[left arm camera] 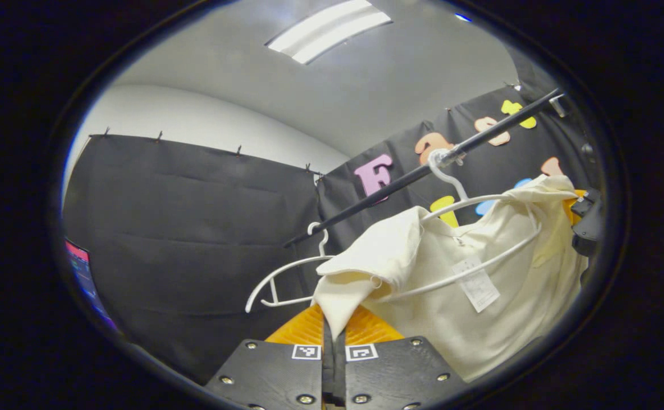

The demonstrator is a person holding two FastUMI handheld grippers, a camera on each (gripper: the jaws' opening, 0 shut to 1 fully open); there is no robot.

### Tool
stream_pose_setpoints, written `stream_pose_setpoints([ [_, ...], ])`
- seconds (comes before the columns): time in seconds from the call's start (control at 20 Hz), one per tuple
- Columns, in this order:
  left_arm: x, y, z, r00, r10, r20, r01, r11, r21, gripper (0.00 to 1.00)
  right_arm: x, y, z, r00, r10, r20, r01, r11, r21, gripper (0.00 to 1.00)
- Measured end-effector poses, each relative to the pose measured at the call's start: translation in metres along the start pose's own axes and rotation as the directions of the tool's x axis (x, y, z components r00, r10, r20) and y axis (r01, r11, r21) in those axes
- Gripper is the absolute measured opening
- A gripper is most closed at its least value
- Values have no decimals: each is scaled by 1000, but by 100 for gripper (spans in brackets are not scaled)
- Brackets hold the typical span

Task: Grasp the clothes on the hanger with both hands and then place them into the laundry hamper below.

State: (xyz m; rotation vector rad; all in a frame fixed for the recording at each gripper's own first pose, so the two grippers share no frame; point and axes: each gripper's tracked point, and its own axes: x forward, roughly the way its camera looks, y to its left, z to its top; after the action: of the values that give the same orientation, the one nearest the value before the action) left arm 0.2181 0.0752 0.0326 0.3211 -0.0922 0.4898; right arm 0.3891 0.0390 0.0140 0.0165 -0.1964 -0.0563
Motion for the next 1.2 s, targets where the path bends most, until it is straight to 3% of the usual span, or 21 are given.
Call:
stream_pose_setpoints([
  [0.45, 50, 47, 15, 997, 61, 43, -60, 998, -7, 2, 35, -4, -7, 1000, -8, -16, 7, 1000, -17, 1],
  [0.75, 75, 53, -27, 998, 14, -61, -16, 999, -30, 2, 50, 6, -53, 992, 30, -123, -34, 999, -35, 1],
  [0.95, 73, 42, -66, 990, -19, -141, 6, 996, -92, 1, 44, 21, -86, 973, 84, -213, -95, 995, -40, 1],
  [1.2, 68, 33, -107, 977, -34, -210, 20, 997, -70, 1, 28, 33, -117, 951, 127, -283, -150, 987, -59, 1],
])
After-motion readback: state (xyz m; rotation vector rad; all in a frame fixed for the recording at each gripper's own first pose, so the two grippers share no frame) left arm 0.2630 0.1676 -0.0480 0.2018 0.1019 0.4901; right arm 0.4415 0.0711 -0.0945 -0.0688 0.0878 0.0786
